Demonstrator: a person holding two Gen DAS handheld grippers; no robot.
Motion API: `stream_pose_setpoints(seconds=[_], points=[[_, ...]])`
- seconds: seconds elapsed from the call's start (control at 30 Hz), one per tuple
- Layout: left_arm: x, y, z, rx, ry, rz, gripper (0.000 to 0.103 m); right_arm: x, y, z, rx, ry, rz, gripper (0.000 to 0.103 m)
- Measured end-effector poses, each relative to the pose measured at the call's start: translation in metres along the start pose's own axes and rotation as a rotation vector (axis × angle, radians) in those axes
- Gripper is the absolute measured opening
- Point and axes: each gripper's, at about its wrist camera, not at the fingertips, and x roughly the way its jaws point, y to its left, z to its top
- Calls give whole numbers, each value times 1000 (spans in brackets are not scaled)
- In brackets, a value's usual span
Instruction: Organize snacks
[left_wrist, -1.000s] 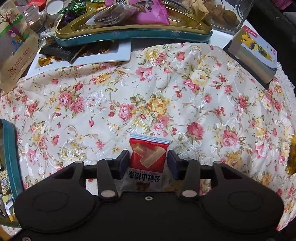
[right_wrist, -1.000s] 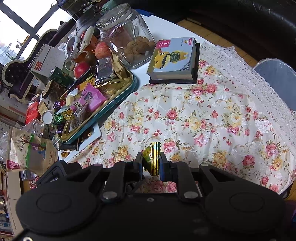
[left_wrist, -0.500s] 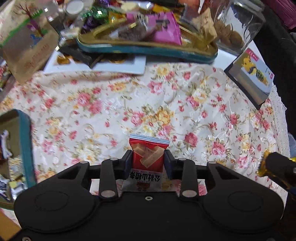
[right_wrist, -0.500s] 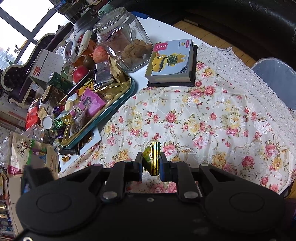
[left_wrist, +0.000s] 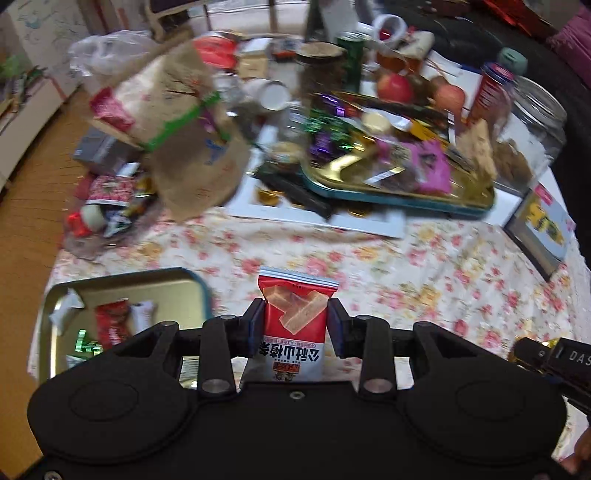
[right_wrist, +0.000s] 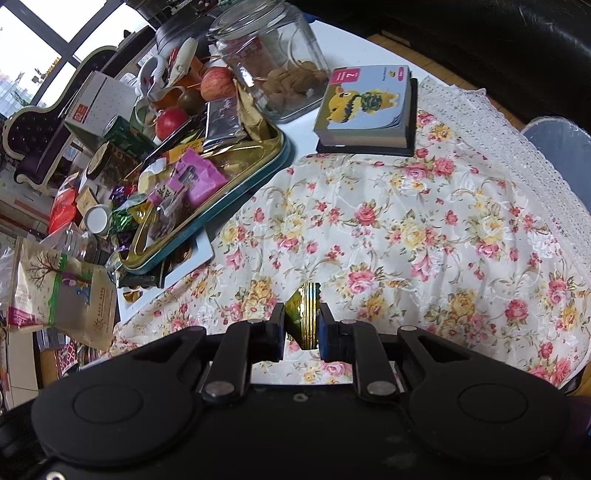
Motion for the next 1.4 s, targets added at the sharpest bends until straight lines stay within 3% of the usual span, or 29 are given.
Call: stream_pose_setpoints(seconds=[0.37,0.5,0.8,0.97,1.1,1.4], points=[[-6,117,-7,-116,-17,198,45,14,61,-33,-125,35,14,19],[-4,150,-7,-149,-16,235,45,18,92,-53,-189,48,31,19],[-7,202,-11,-198,4,155,45,21,160,-103,-337,56,109,19],[-12,226,-15,-244,-18,171,45,22,195,-130,-426,55,167,19],[-12,253,-17,-326,8,119,45,25,214,-148,-474,67,217,19],[-2,276,-22,-435,84,127,45,22,246,-180,-567,76,315,19]])
